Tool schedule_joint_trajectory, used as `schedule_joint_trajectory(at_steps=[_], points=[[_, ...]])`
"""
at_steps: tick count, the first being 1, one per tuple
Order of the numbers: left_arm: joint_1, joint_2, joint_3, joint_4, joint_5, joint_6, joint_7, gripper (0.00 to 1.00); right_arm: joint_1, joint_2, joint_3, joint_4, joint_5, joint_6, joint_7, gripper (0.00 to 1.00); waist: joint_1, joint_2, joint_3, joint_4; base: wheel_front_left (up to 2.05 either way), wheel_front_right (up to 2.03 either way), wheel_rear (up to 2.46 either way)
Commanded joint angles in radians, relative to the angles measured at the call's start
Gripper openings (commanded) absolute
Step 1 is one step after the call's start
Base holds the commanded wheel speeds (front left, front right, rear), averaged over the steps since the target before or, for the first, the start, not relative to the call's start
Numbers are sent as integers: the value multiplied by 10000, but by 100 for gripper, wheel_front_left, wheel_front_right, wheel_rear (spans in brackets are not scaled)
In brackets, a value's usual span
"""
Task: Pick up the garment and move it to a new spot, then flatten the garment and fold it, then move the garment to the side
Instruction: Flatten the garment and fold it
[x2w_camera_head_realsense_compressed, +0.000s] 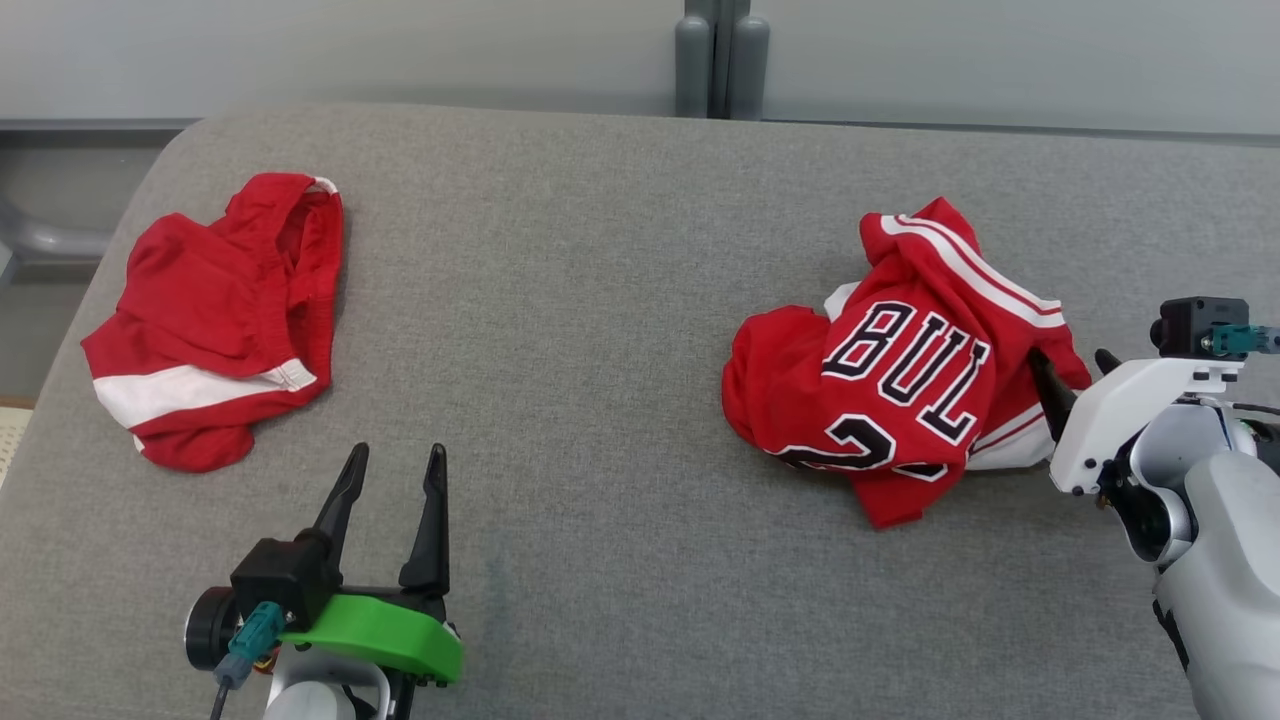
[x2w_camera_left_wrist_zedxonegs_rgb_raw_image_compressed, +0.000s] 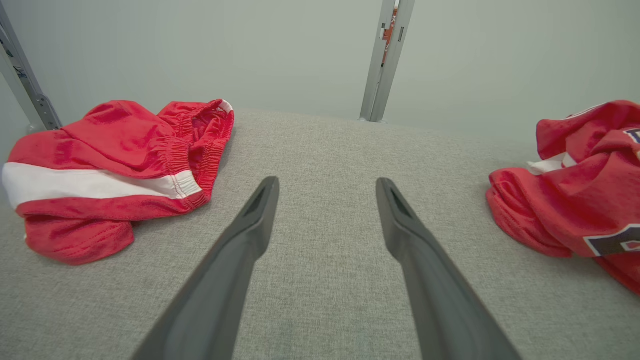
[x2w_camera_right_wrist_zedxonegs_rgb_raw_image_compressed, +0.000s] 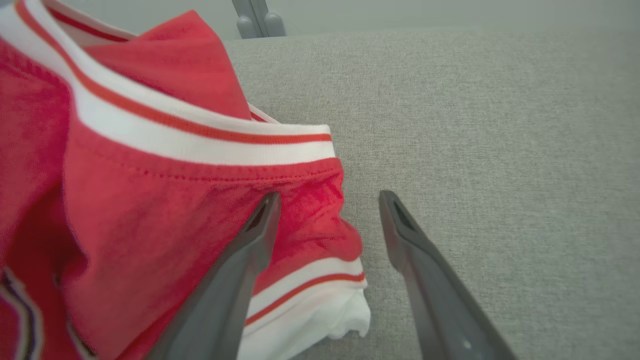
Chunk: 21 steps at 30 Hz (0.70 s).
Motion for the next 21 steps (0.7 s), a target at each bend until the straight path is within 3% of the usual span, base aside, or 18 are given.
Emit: schedule_joint_trajectory(at_steps=[1, 8, 9, 10, 11, 16, 21], points=[[-176, 25, 1, -78, 80, -19, -6, 100, -121, -120, 150, 58, 301, -10, 77, 100, 0, 0, 321, 260, 0, 0, 0], [-258, 25, -131, -73, -27, -19, -6, 100, -219, -596, 1099, 395, 1174, -10, 415, 100, 0, 0, 496, 305, 0, 0, 0], [-278, 25, -154, -56, -37, -19, -6, 100, -236, -621, 1297, 416, 1246, -10, 422, 89, 0, 0, 500, 299, 0, 0, 0], [-298, 25, -176, -42, -37, -19, -6, 100, -279, -637, 1451, 411, 1297, -10, 381, 34, 0, 0, 498, 292, 0, 0, 0], [-311, 25, -192, -30, -34, -19, -6, 100, -334, -656, 1659, 344, 1382, -10, 309, 0, 0, 0, 486, 283, 0, 0, 0], [-269, 25, -211, 27, 28, -19, -6, 100, -450, -676, 2629, -490, 1944, -9, -160, 0, 0, 0, 312, 256, 0, 0, 0], [-64, 25, -70, 14, 69, -19, -6, 100, -772, -543, 3691, -2420, 2975, -7, -549, 0, 0, 0, 104, 121, 0, 0, 0]])
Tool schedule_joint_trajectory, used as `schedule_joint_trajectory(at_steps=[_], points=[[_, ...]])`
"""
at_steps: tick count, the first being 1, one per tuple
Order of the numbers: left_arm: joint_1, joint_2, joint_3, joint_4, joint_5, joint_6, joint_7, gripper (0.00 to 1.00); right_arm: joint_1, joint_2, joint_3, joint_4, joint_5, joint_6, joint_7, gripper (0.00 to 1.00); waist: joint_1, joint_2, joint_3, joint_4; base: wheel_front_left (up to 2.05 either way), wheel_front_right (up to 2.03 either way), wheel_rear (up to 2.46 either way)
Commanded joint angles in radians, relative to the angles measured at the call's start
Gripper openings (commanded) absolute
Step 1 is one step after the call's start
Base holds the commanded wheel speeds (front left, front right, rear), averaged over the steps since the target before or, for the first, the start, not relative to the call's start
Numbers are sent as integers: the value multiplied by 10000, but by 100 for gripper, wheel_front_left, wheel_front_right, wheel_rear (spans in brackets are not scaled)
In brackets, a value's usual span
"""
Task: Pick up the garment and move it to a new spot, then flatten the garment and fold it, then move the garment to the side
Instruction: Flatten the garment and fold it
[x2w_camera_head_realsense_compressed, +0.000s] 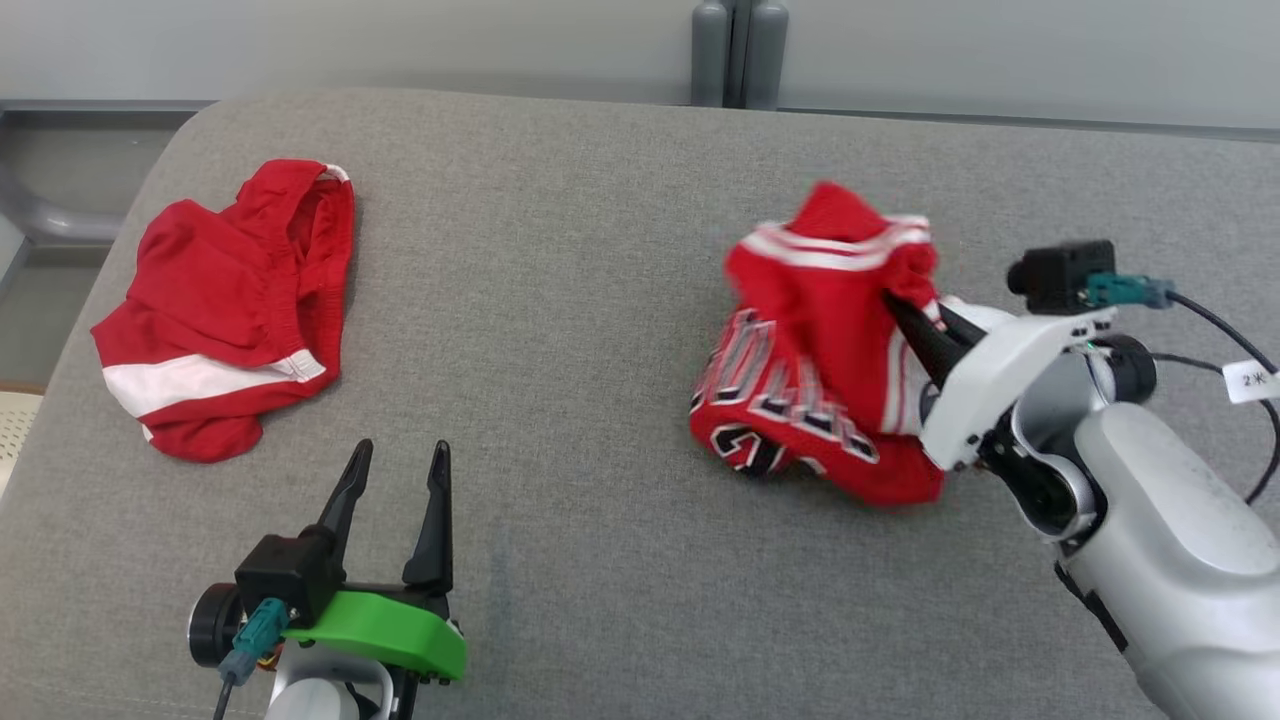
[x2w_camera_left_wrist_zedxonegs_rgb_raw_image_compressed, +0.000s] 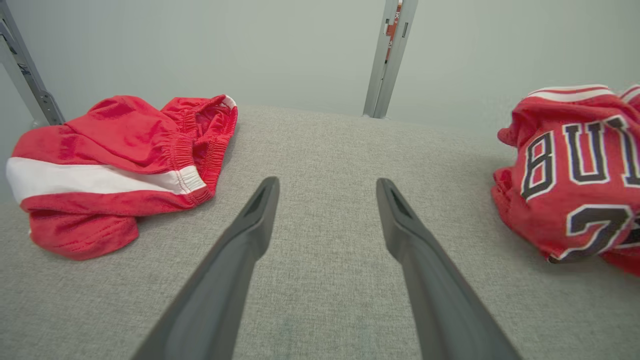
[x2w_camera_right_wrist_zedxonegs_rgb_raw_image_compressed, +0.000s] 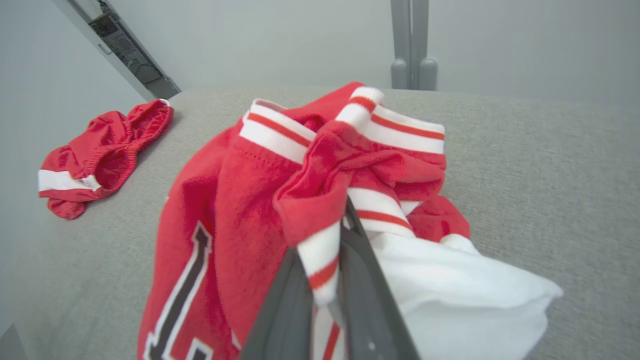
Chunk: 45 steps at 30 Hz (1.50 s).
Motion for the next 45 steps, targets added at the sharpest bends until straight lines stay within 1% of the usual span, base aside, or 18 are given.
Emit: schedule_joint_trajectory(at_steps=[1, 3, 6, 10, 14, 18, 23, 25, 26, 29, 32, 36, 37, 39, 40, 43, 44, 45], points=[[65, 27, 53, -31, 68, -19, -6, 100, -333, -44, 229, -454, 163, -3, -136, 0, 0, 0, -104, -105, 0, 0, 0], [116, 25, 85, -35, 54, -20, -6, 100, -598, 121, 483, -975, 359, -3, -311, 0, 0, 0, -166, -162, 0, 0, 0], [115, 28, 88, -31, -15, -20, -6, 100, -1261, 668, 590, -1472, 818, -2, -648, 0, 0, 0, -218, -205, 0, 0, 0], [46, 26, -8, -5, -93, -18, -6, 100, -2220, 1396, 731, -1684, 1174, -2, -1017, 0, 0, 0, -251, -158, 0, 0, 0], [46, 26, -101, -8, -164, -18, -6, 100, -3307, 2102, 826, -1599, 1420, -2, -1279, 0, 0, 0, -316, -10, 0, 0, 0], [145, 26, -106, -1, -231, -20, -6, 100, -4290, 2556, 421, -1347, 1624, -2, -1927, 0, 0, 0, -375, 112, 0, 0, 0], [219, 26, -65, -37, -265, -18, -5, 100, -5110, 2814, -496, -1151, 1964, -2, -3174, 0, 0, 0, -433, 170, 0, 0, 0], [239, 26, -28, -52, -272, -16, -5, 100, -5093, 2809, -835, -969, 2028, -2, -3466, 0, 0, 0, -446, 145, 0, 0, 0], [243, 26, 5, -75, -277, -1, -5, 100, -5016, 2810, -926, -835, 1796, -2, -3489, 0, 0, 0, -438, 101, 0, 0, 0], [280, 25, 78, -125, -262, 28, -5, 100, -4448, 2773, -974, -494, 1141, -2, -3082, 0, 0, 0, -387, -87, 0, 0, 0], [235, 25, 63, -158, -274, 34, -5, 100, -3523, 2149, -760, -280, 346, -3, -2280, 0, 0, 0, -290, -281, 0, 0, 0], [74, 26, -15, -172, -313, 42, -5, 100, -1808, 1180, -952, 3, -605, -2, -1620, 0, 0, 0, -141, -529, 0, 0, 0], [23, 26, -35, -176, -306, 38, -5, 100, -1357, 1032, -1176, 72, -727, -2, -1553, 0, 0, 0, -106, -587, 0, 0, 0], [-8, 31, -9, -185, -278, 39, -5, 100, -656, 571, -1599, 236, -1409, -2, -1469, 0, 0, 0, -56, -716, 0, 0, 0], [-17, 28, 2, -181, -256, 37, -5, 100, -365, 495, -1864, 310, -1570, -2, -1453, 0, 0, 0, -42, -776, 0, 0, 0], [-63, 29, 71, -181, -189, 31, -5, 100, 429, 214, -2745, 589, -2603, -2, -1213, 0, 0, 0, -8, -958, 0, 0, 0], [-76, 29, 84, -168, -167, 29, -5, 100, 627, 194, -2999, 685, -2866, -2, -1057, 43, 0, 0, -9, -1000, 0, 0, 0], [-97, 29, 91, -155, -142, 26, -5, 100, 772, 151, -3332, 718, -3280, -3, -982, 100, 0, 0, -9, -1037, 0, 0, 0]])
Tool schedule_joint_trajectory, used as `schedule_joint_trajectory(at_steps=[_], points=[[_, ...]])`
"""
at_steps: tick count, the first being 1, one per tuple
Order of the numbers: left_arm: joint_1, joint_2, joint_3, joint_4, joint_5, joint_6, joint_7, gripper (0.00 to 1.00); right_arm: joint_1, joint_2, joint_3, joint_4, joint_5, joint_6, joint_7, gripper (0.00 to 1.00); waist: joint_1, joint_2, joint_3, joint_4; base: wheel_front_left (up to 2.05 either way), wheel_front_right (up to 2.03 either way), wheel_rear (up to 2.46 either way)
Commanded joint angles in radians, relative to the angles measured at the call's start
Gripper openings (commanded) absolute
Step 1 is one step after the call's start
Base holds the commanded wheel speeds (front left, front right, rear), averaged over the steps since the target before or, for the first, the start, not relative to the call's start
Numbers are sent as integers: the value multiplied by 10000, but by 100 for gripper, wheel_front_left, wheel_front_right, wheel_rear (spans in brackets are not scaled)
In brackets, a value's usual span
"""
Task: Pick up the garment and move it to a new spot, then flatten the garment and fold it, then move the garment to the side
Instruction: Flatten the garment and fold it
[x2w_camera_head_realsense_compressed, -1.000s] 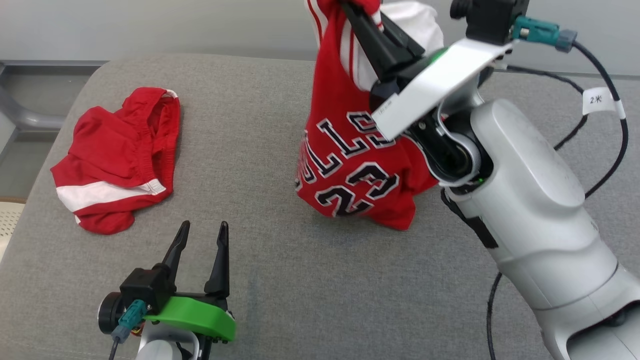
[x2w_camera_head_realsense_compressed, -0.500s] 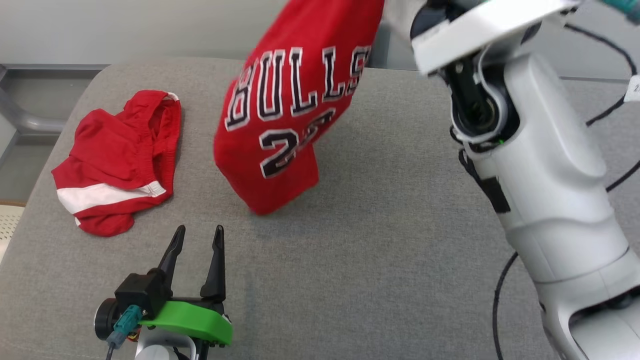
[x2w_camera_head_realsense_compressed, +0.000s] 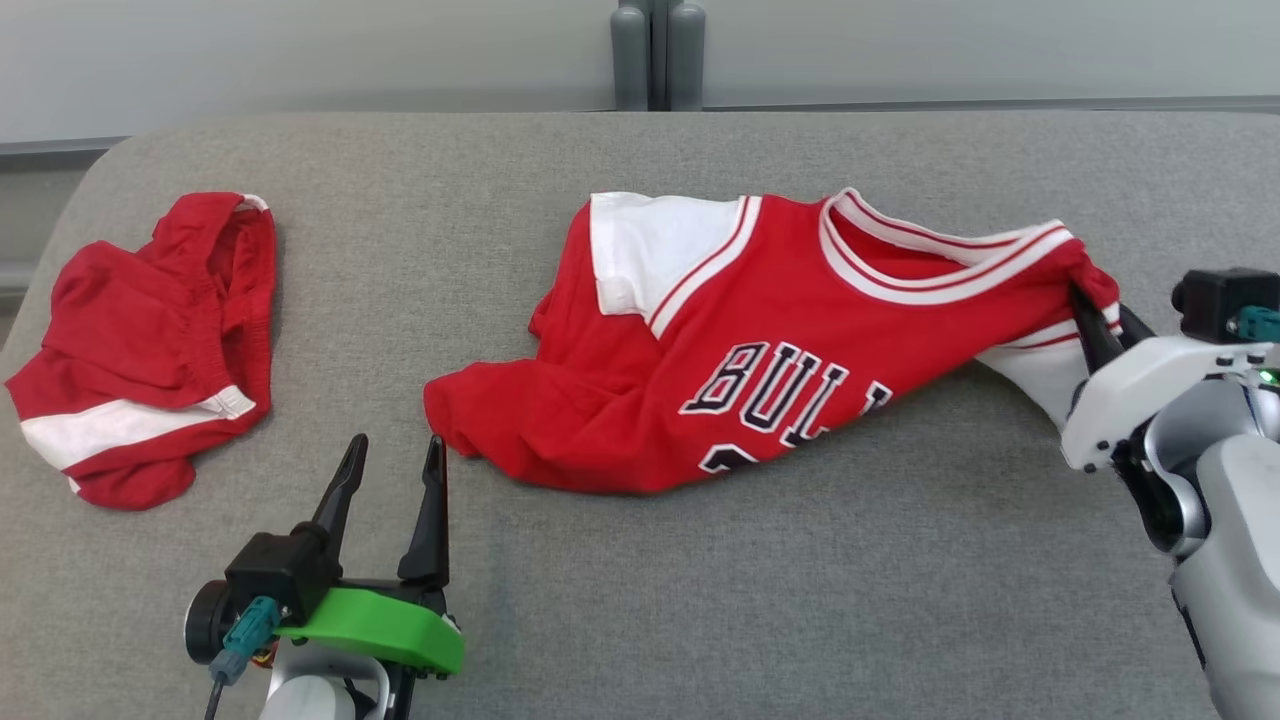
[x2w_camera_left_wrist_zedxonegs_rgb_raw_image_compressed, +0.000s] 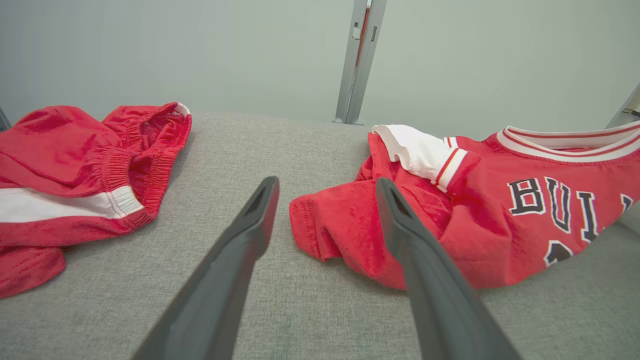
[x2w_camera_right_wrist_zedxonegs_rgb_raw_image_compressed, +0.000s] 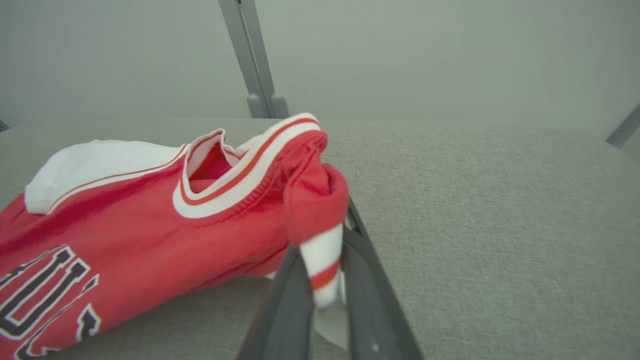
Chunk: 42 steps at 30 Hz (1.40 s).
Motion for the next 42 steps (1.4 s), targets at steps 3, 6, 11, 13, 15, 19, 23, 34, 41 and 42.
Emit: schedule_joint_trajectory(at_steps=[3, 6, 11, 13, 15, 19, 23, 34, 41, 42], points=[[-184, 33, 40, 51, 77, 1, -5, 100, 424, 30, -816, -125, -1113, -3, 155, 100, 0, -1, 15, -154, 0, 0, 0], [-188, 33, 21, 95, 66, -7, -5, 100, 688, 217, -1350, -450, -1845, -2, 473, 100, 0, -1, -57, -159, 0, 0, 0], [-72, 33, -32, 83, 44, -18, -5, 100, 777, 622, -1602, -1359, -2131, -2, 1545, 100, 0, -1, -184, -11, 0, 0, 0], [-15, 33, -26, 59, 46, -20, -5, 100, 591, 717, -1502, -1680, -1901, -5, 2247, 100, 0, -1, -174, 96, 0, 0, 0], [-25, 32, -32, 29, 46, -22, -5, 100, 338, 818, -1375, -1803, -1665, -10, 2818, 100, 0, -1, -102, 203, 0, 0, 0], [-194, 32, -157, -5, 58, -28, -5, 100, -370, 1140, -1364, -1458, -1058, -8, 3735, 100, 0, -1, 184, 550, 0, 0, 0], [-337, 33, -271, -7, 111, -30, -5, 100, -1307, 1367, -1625, -467, -1077, -5, 4347, 100, 0, -1, 572, 1021, 0, 0, 0], [-494, 30, -603, -321, 166, -34, -5, 100, -2825, 1860, -2810, 2105, -1701, -5, 4429, 100, 0, -1, 1155, 2156, 0, 0, 0], [-416, 30, -847, -503, 283, -30, -5, 100, -3248, 1821, -3302, 3183, -2084, -3, 3791, 100, 0, -1, 1249, 2490, 0, 0, 0], [-404, 30, -864, -513, 289, -30, -5, 100, -3275, 1851, -3335, 3305, -2075, -3, 3717, 100, 0, -1, 1255, 2520, 0, 0, 0]])
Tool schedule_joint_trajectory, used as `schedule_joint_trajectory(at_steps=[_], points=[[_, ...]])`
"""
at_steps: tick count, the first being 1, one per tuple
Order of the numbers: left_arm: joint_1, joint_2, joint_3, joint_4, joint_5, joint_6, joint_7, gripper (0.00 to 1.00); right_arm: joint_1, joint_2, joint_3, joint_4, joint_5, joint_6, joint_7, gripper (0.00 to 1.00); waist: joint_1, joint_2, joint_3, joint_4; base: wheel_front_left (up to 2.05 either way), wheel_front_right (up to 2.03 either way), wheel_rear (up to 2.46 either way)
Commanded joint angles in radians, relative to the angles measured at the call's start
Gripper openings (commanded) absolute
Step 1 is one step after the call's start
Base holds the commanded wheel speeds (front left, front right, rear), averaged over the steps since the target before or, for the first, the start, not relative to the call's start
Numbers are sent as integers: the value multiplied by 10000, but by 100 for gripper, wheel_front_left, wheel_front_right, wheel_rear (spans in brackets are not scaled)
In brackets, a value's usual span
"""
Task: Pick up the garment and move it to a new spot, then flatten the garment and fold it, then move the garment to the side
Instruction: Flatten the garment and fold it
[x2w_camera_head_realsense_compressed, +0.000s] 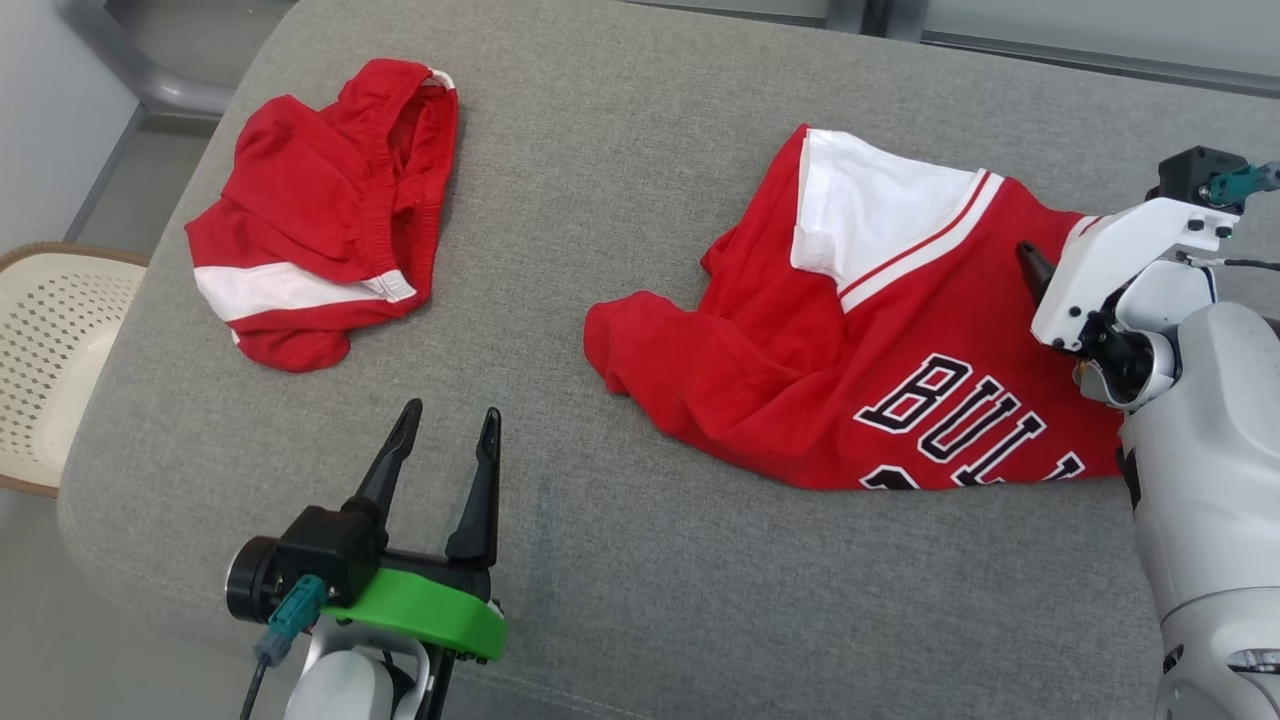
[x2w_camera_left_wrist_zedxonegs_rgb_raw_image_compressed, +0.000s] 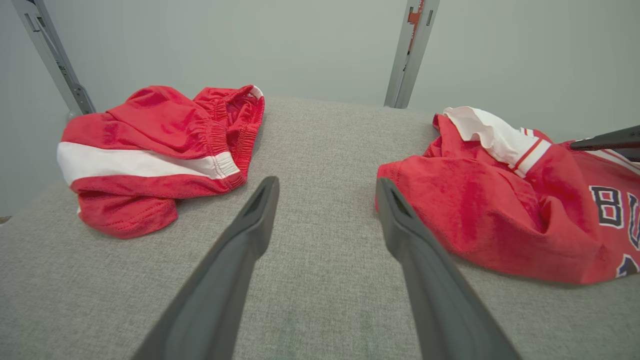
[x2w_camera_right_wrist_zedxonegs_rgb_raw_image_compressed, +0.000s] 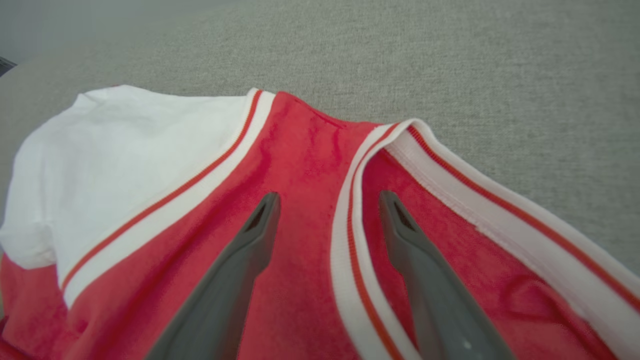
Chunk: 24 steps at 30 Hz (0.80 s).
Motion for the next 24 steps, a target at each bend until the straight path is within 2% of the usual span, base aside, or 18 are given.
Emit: schedule_joint_trajectory(at_steps=[1, 3, 4, 5, 10, 14, 16, 19, 21, 24], points=[[-55, 26, -39, -47, 99, -13, -5, 100, -124, 19, -61, 173, -18, -3, -162, 100, 0, 0, 83, 139, 0, 0, 0], [-26, 26, -49, -60, 98, -14, -5, 100, -251, 1, -45, 294, -58, -3, -467, 100, 0, 0, 98, 174, 0, 0, 0], [-15, 26, -36, -68, 103, -15, -5, 100, -292, -41, -18, 336, -130, -3, -603, 64, 0, 0, 115, 171, 0, 0, 0], [-5, 26, 1, -87, 110, -15, -5, 100, -388, -45, 57, 349, -175, -5, -787, 0, 0, 0, 149, 138, 0, 0, 0], [66, 26, 214, -35, 141, -13, -5, 100, -385, -115, 554, 178, -200, -3, -1561, 0, 0, 0, 61, -109, 0, 0, 0], [186, 28, 342, -59, 124, -7, -5, 100, 162, -125, 1259, -565, 374, -3, -2066, 0, 0, 0, -184, -502, 0, 0, 0], [269, 28, 406, -54, 175, -8, -5, 100, 584, -161, 1719, -1307, 773, -3, -2159, 0, 0, 0, -318, -753, 0, 0, 0], [350, 30, 649, -44, 251, -4, -5, 100, 1639, -5, 2579, -3013, 2006, -2, -1878, 0, 0, 0, -528, -1230, 0, 0, 0], [359, 30, 767, -50, 262, -5, -5, 100, 2565, -270, 2928, -4324, 2709, -7, -1627, 0, 0, 0, -644, -1521, 0, 0, 0], [412, 30, 944, -47, 279, -5, -5, 100, 4029, -592, 2886, -6233, 3289, -3, -1423, 0, 0, 0, -792, -1911, 0, 0, 0]])
